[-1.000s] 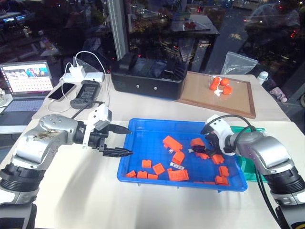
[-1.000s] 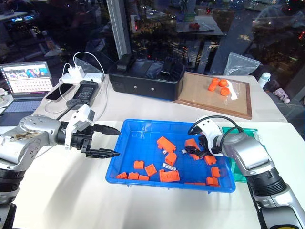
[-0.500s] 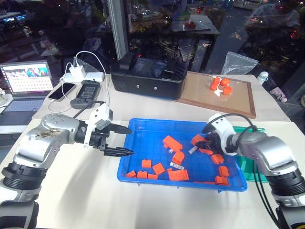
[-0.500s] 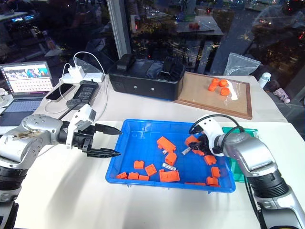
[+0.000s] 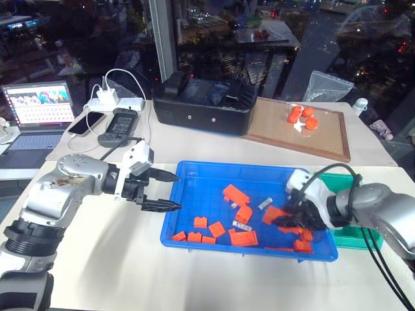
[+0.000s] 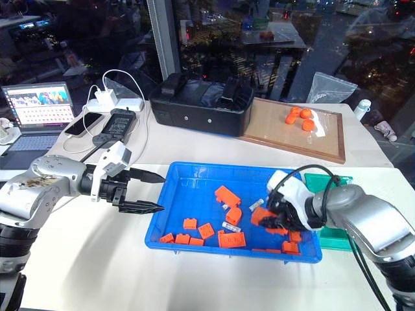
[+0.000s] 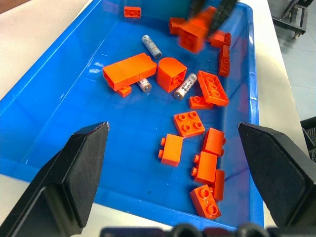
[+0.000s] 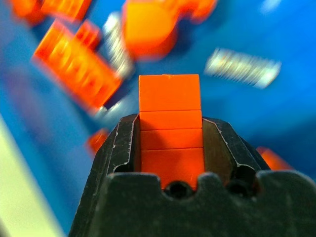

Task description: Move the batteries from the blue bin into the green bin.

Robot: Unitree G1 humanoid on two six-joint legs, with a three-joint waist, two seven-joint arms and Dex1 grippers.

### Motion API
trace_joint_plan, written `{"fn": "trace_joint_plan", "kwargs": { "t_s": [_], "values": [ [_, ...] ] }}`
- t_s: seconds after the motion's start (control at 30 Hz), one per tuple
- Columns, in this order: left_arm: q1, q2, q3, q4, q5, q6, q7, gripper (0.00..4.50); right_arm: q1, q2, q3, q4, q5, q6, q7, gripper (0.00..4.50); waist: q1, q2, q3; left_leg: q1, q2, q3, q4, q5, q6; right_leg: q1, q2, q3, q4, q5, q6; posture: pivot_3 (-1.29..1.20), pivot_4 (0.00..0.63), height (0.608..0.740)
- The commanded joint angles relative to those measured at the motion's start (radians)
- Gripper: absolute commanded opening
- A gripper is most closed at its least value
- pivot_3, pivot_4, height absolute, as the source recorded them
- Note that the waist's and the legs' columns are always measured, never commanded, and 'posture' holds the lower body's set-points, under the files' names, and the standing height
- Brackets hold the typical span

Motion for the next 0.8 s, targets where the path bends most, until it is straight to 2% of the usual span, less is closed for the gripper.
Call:
{"fn": "trace_joint_plan", "kwargs": {
  "t_s": [0.03, 0.07, 0.1, 0.27, 0.37, 0.57, 0.8],
  "values": [
    [-0.027, -0.002, 0.004, 0.001, 0.007, -0.021, -0.001, 4.5, 0.063, -0.078, -0.085, -0.042, 0.063, -0.047, 0.115, 1.97, 0.0, 0.0, 0.0, 0.0, 0.0, 0.0, 0.0, 0.0, 0.0, 0.0, 0.0, 0.0, 0.0, 0.0, -0.001, 0.0, 0.15, 0.738],
    [-0.028, -0.002, 0.002, 0.001, 0.007, -0.02, -0.003, 4.5, 0.077, -0.086, -0.1, -0.044, 0.081, -0.053, 0.135, 2.48, 0.0, 0.0, 0.0, 0.0, 0.0, 0.0, 0.0, 0.0, 0.0, 0.0, 0.0, 0.0, 0.0, -0.001, -0.001, 0.0, 0.15, 0.738],
    [-0.031, -0.003, 0.002, 0.004, 0.008, -0.02, -0.005, 4.5, 0.088, -0.088, -0.116, -0.037, 0.091, -0.065, 0.149, 2.67, 0.0, 0.0, 0.0, 0.0, 0.0, -0.001, 0.001, 0.0, 0.0, 0.0, 0.0, 0.0, 0.0, -0.001, -0.001, 0.0, 0.15, 0.738],
    [-0.057, -0.015, 0.019, 0.023, 0.0, -0.004, 0.009, 4.5, 0.09, -0.064, -0.15, 0.079, -0.006, -0.274, 0.157, 4.39, -0.002, 0.0, 0.0, 0.0, 0.0, -0.002, 0.001, 0.0, 0.0, 0.0, 0.002, 0.0, 0.0, 0.0, 0.0, 0.0, 0.15, 0.738],
    [-0.051, -0.012, 0.021, 0.014, -0.004, 0.0, 0.004, 4.5, 0.0, 0.019, -0.103, 0.216, -0.114, -0.461, 0.119, 4.46, -0.006, 0.0, 0.0, 0.0, 0.0, -0.002, 0.002, 0.0, 0.0, 0.0, 0.002, 0.0, 0.0, 0.0, 0.0, 0.0, 0.15, 0.738],
    [-0.052, -0.015, 0.021, 0.011, 0.003, -0.004, 0.012, 4.5, -0.166, 0.129, 0.117, 0.495, -0.384, -0.777, 0.173, 4.46, -0.011, 0.001, 0.0, 0.0, 0.001, -0.004, 0.005, 0.0, 0.0, -0.001, 0.005, 0.0, 0.002, 0.0, 0.001, 0.0, 0.15, 0.738],
    [-0.022, -0.002, 0.044, -0.024, -0.009, 0.009, 0.029, 4.5, -0.281, 0.238, 0.223, 0.668, -0.508, -0.898, 0.242, 4.46, -0.009, 0.002, 0.0, -0.003, 0.001, -0.004, 0.006, 0.0, 0.0, 0.0, 0.006, 0.0, 0.003, 0.0, 0.0, 0.0, 0.15, 0.738]
  ]
}}
